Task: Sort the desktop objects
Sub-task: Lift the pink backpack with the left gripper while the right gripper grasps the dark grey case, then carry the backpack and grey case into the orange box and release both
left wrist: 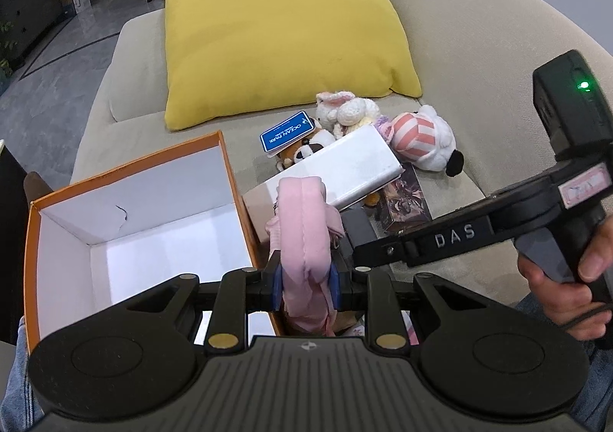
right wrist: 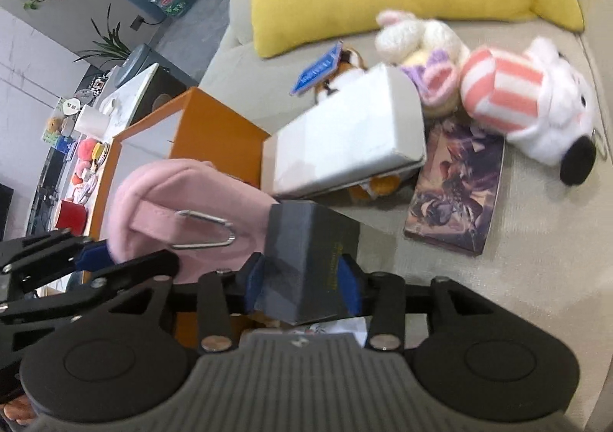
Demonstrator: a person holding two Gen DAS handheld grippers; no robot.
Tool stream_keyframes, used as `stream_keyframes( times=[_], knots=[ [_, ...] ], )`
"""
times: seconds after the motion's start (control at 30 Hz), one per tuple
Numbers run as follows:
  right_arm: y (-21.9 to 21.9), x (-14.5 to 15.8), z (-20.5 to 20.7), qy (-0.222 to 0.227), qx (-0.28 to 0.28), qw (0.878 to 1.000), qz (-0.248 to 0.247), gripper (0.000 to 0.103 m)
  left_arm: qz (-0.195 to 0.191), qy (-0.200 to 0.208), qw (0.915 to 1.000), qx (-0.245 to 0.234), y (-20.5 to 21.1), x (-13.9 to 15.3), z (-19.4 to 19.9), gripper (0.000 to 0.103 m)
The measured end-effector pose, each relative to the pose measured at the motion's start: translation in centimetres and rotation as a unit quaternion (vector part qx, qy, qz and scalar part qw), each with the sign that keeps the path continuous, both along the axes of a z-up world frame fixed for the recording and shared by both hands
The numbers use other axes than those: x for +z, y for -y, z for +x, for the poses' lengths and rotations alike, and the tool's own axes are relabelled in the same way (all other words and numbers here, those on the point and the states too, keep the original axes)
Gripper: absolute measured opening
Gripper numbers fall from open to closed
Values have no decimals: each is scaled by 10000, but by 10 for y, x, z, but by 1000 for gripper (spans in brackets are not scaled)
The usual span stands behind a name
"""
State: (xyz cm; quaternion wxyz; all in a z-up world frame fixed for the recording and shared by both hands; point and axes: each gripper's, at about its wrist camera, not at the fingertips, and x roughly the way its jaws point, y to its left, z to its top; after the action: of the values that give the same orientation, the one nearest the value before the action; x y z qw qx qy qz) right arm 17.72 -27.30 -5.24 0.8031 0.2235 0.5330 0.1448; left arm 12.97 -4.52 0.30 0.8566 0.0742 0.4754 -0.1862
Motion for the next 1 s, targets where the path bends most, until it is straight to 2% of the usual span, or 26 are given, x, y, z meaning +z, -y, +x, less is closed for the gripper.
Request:
stream_keyframes(
  times=[0.13, 0.33, 0.53, 0.7, 1.0],
  knots=[
    [-17, 4, -1, 50, 172, 9992, -362, 49, -129, -23, 9998, 143, -6, 2, 1, 26],
    [-41, -7, 6, 27, 377, 9955, -872, 49, -258, -25, 9995, 186, -8, 1, 2, 26],
    [-32, 0, -1, 55, 211, 9948, -991, 39, -484, 7, 9986, 223, -9, 6, -1, 25],
    [-28, 23, -20, 264, -22, 9942, -1041, 37, -718, 262, 9970, 122, -10, 25, -17, 24],
    [-39, 93, -59, 1085, -216, 9867, -1190, 37, -848, 931, 9918, 213, -36, 77, -51, 24]
  ],
)
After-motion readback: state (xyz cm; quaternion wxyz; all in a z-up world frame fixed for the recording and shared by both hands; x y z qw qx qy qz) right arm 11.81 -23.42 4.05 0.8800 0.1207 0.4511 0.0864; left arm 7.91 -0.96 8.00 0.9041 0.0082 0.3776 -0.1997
